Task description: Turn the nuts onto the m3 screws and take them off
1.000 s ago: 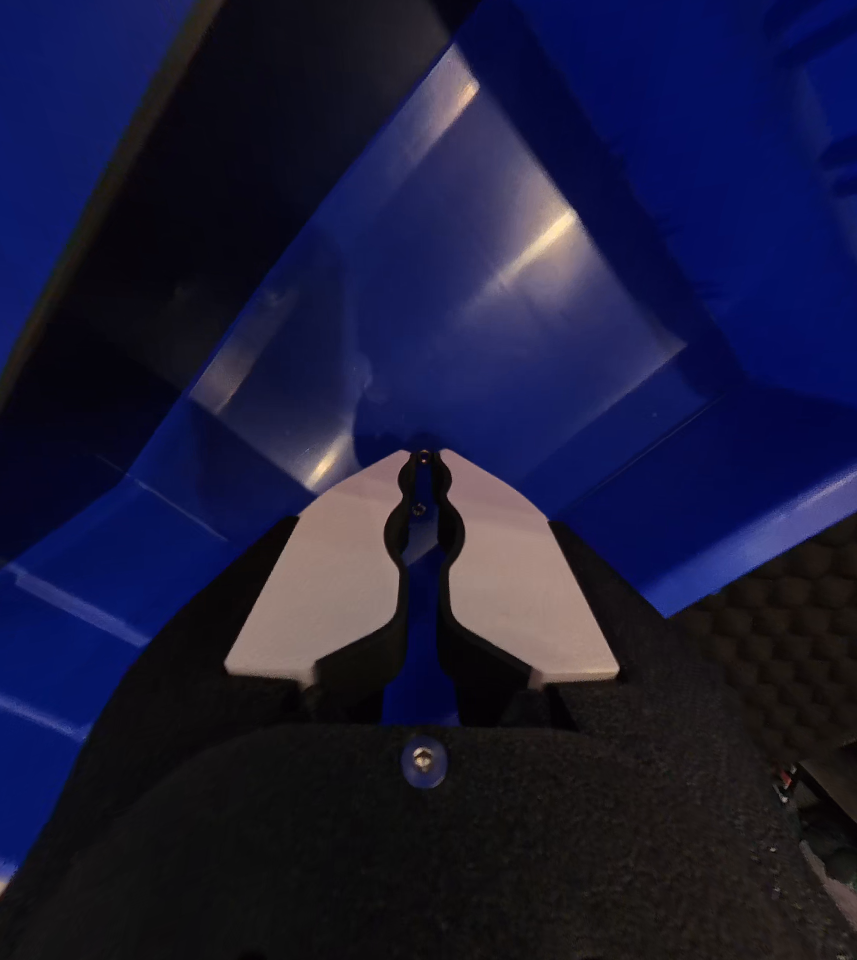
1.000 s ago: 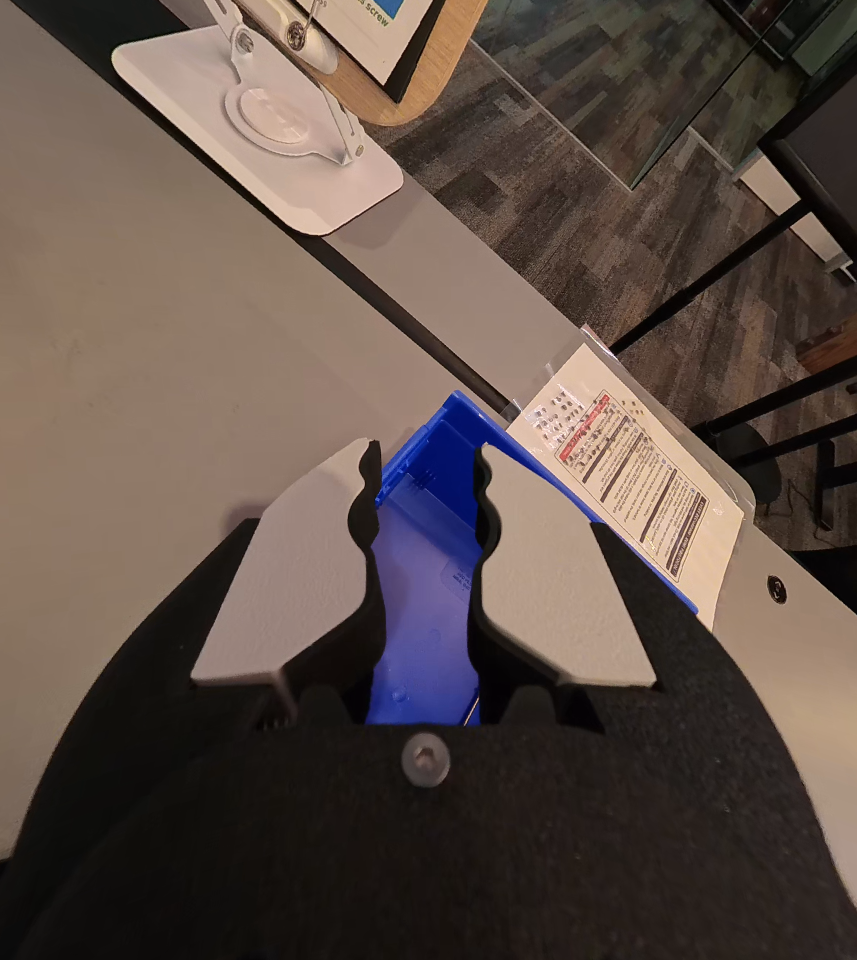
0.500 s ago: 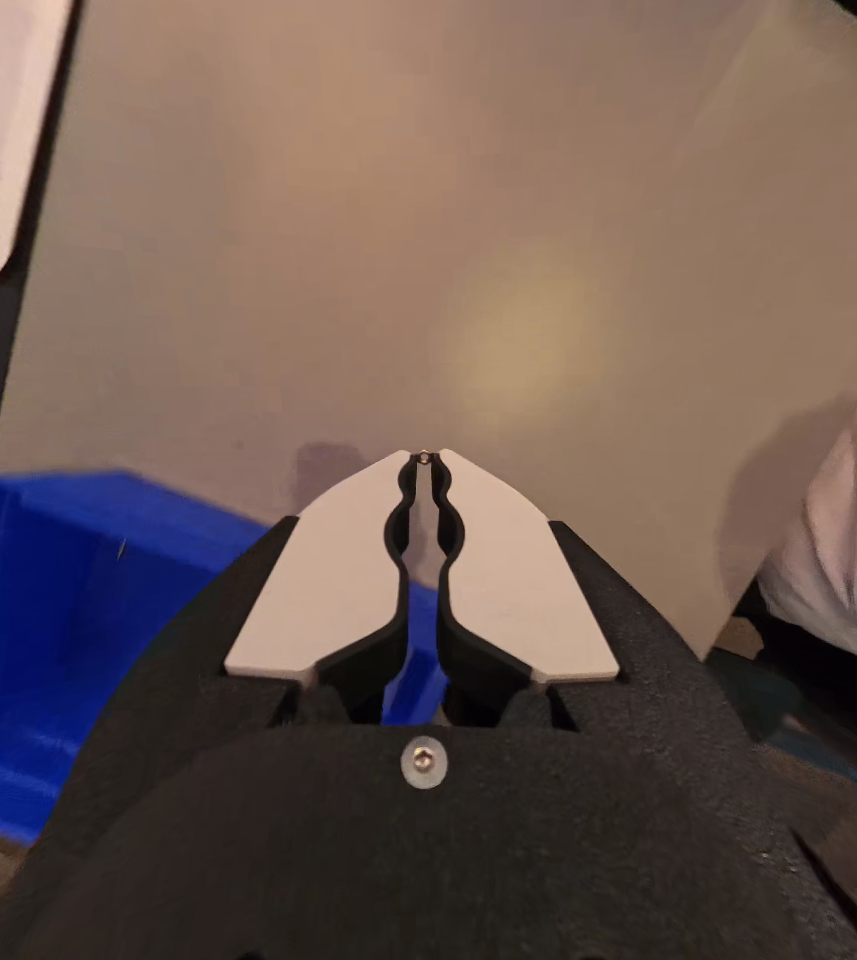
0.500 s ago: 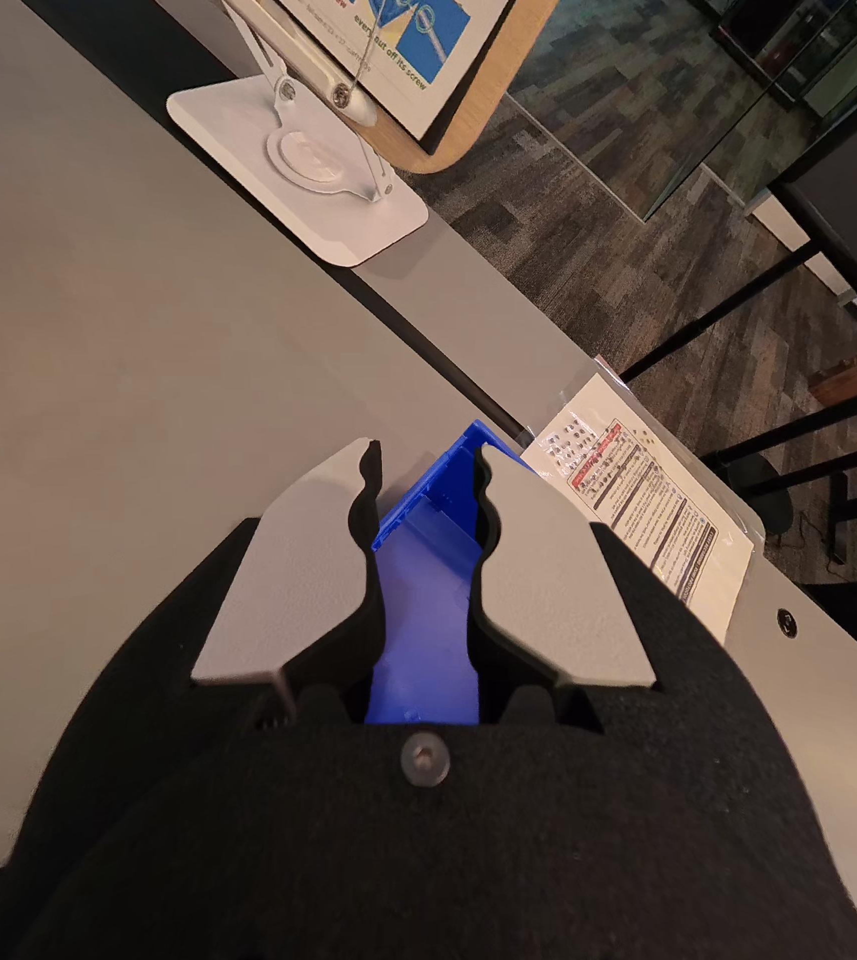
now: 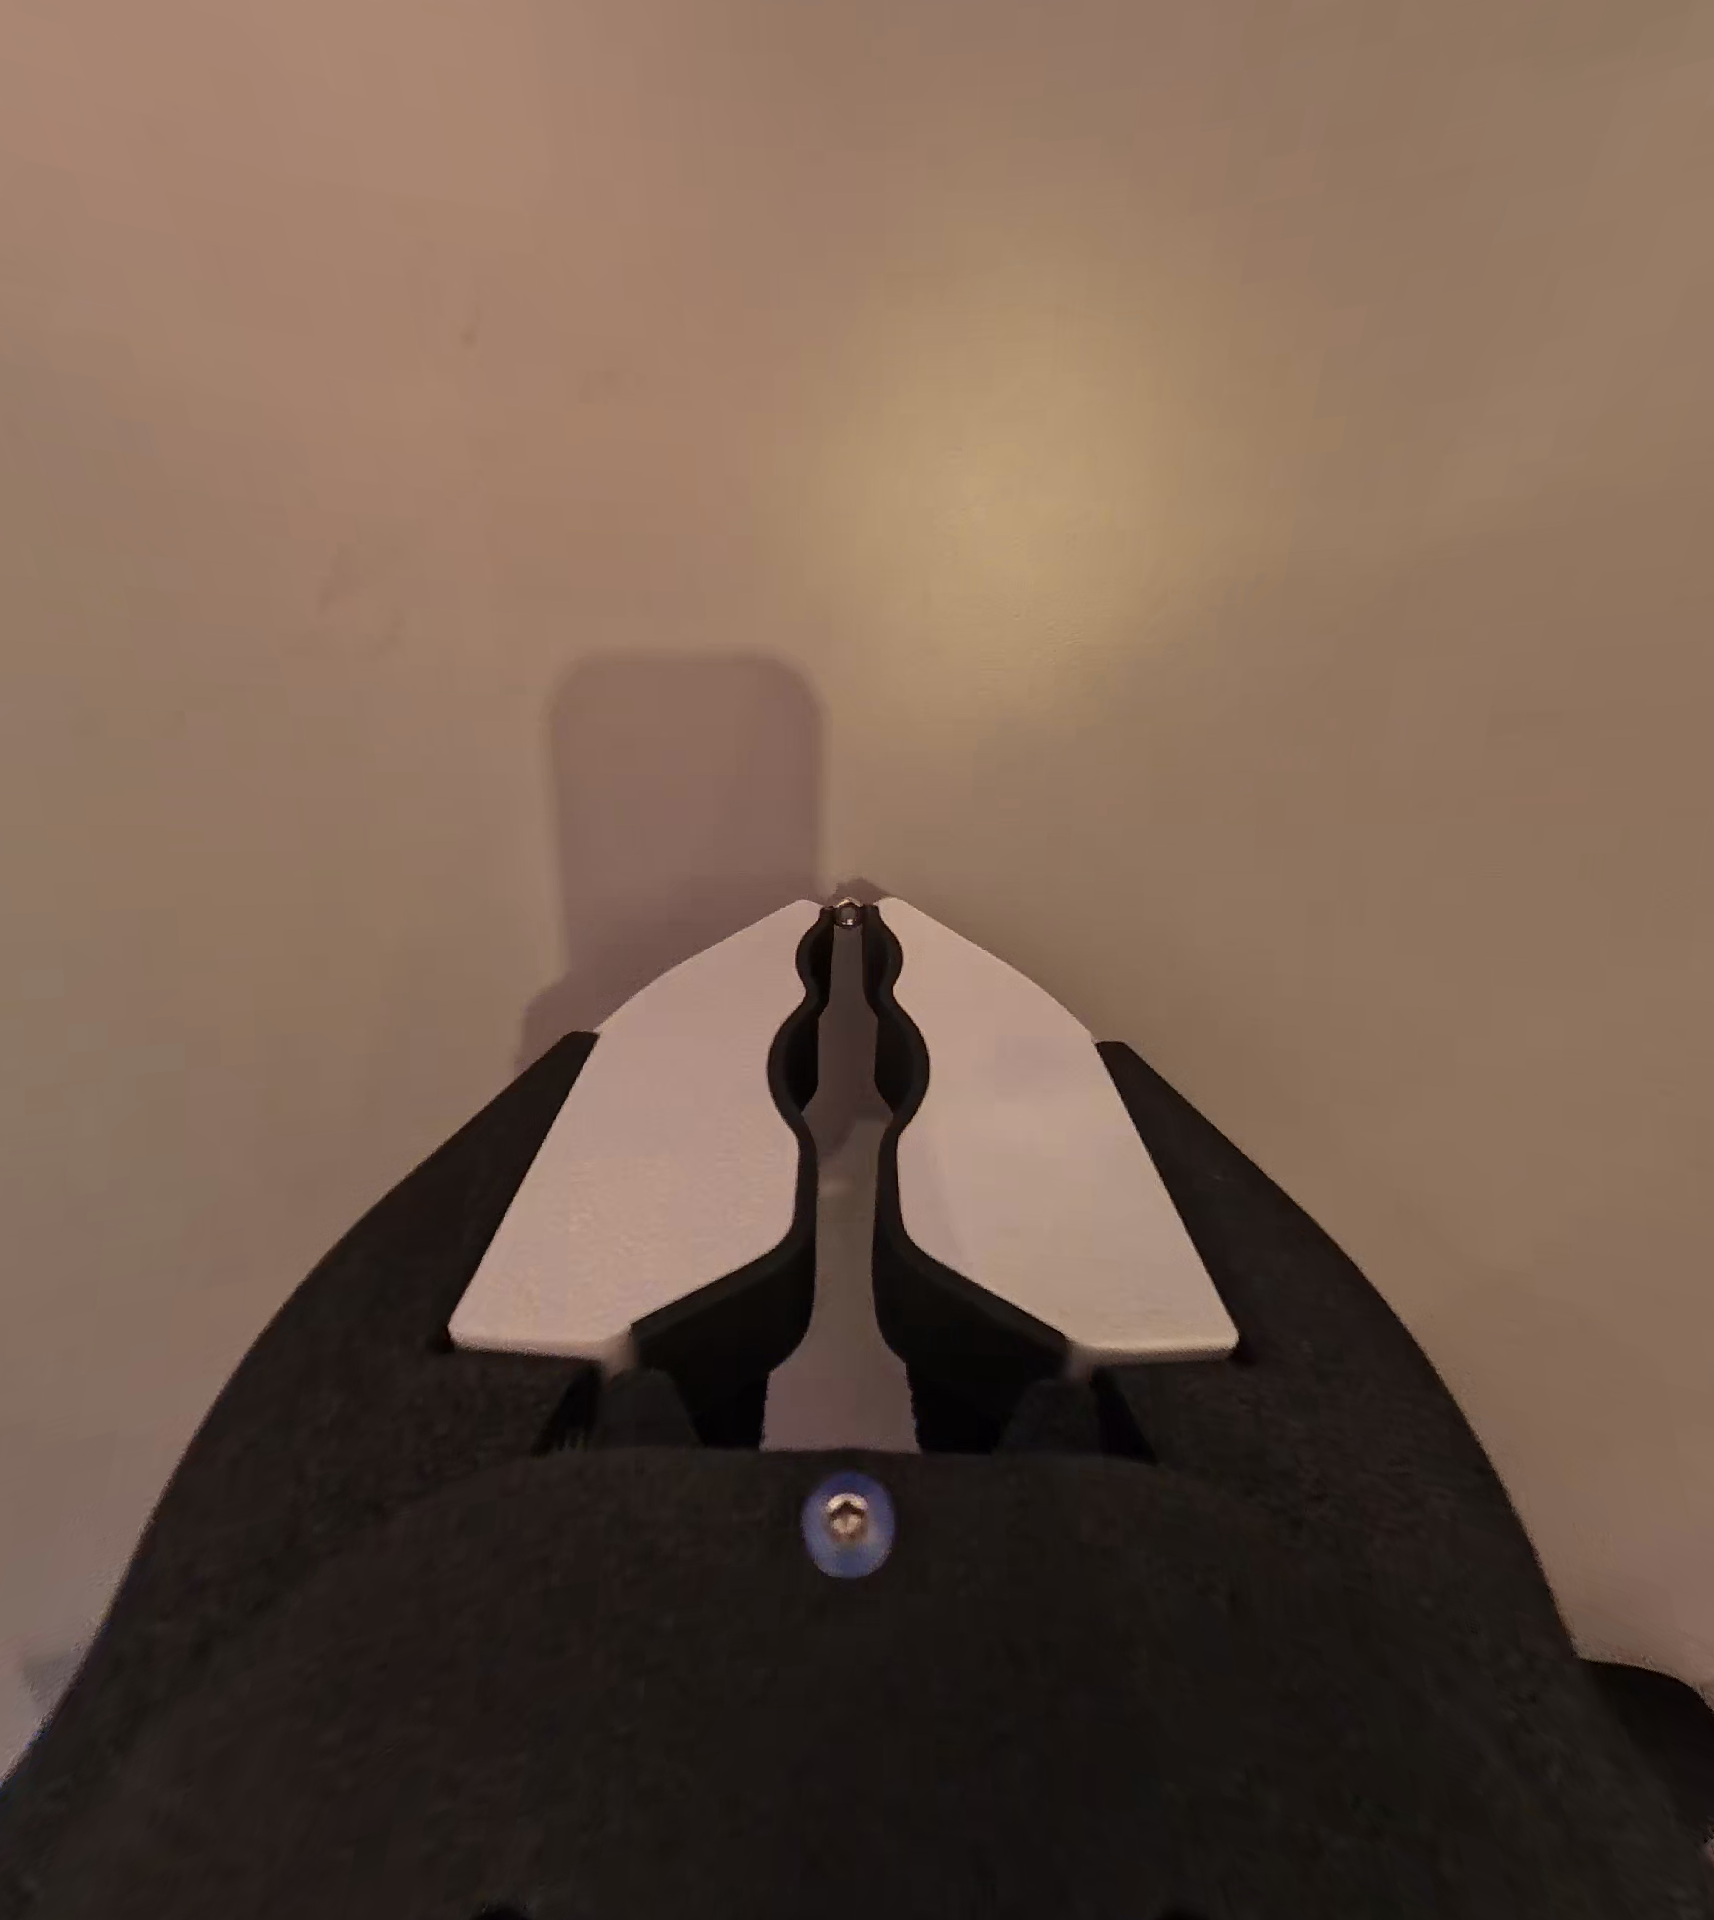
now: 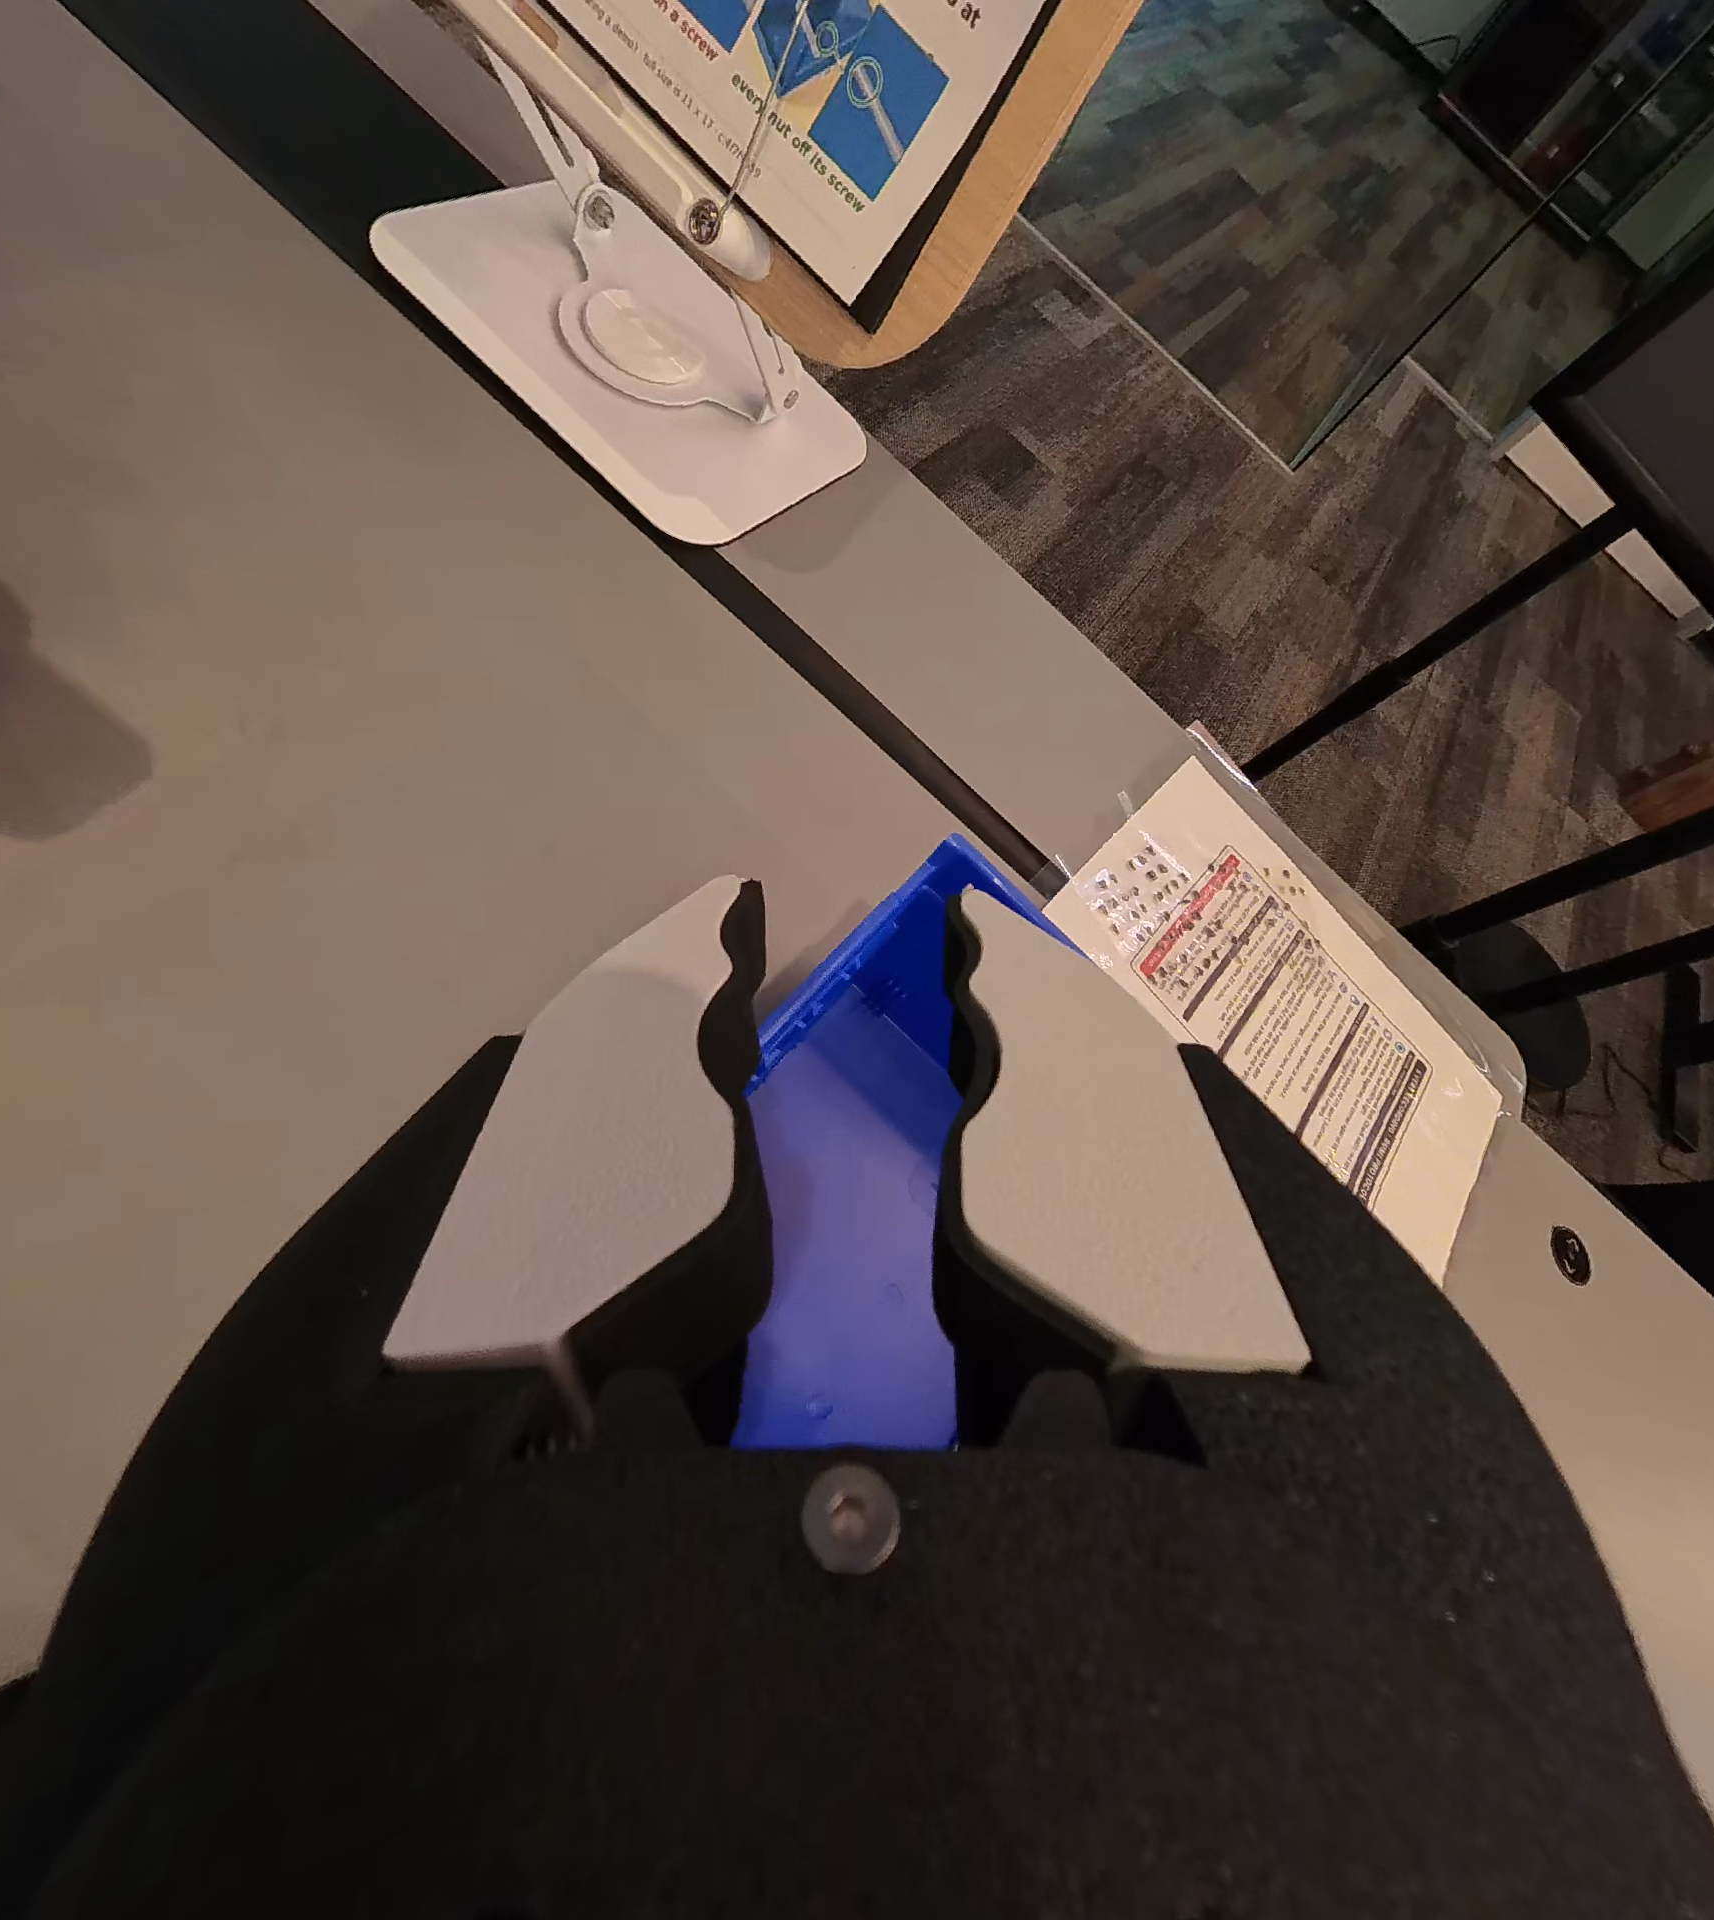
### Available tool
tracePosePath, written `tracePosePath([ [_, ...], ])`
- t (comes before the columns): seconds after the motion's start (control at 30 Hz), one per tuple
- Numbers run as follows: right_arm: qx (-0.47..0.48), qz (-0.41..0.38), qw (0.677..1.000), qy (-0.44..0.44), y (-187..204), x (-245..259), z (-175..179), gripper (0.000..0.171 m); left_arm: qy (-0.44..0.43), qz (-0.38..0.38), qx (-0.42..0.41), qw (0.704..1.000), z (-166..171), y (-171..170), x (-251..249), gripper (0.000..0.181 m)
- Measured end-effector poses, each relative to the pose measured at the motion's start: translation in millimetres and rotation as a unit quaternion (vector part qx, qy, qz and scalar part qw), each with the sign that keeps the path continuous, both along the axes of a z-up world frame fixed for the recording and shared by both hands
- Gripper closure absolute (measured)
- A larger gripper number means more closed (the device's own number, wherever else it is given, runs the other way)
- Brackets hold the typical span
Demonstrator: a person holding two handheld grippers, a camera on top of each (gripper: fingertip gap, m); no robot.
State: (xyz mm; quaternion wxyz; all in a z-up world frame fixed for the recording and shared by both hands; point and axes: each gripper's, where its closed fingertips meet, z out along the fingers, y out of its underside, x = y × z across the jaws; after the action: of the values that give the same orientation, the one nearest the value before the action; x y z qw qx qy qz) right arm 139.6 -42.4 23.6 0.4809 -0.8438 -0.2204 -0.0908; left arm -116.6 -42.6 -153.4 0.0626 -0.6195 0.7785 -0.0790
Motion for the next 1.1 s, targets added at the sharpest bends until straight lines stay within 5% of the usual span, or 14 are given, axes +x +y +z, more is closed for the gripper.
tracePosePath([
  [0.43,-0.010,0.000,1.000,0.004,0.1,4.2,-5.4,0.139,-0.022,0.013,-0.013,1.000,4.2,2.9,4.5,0.169],
  [0.67,-0.012,-0.014,1.000,0.013,-1.7,16.0,-9.4,0.139,-0.192,0.107,0.013,0.975,128.4,60.1,-21.1,0.163],
  [0.83,0.010,-0.020,0.999,0.039,3.2,19.2,-3.7,0.140,-0.222,0.337,0.068,0.912,183.8,161.2,-125.5,0.163],
  [0.97,0.002,-0.020,0.999,0.035,7.6,18.0,-7.9,0.140,-0.212,0.481,0.034,0.850,160.4,203.6,-188.8,0.168],
  [1.1,-0.011,-0.022,0.999,0.029,10.4,18.0,-15.4,0.139,-0.132,0.534,0.032,0.835,105.1,221.4,-223.2,0.166],
])
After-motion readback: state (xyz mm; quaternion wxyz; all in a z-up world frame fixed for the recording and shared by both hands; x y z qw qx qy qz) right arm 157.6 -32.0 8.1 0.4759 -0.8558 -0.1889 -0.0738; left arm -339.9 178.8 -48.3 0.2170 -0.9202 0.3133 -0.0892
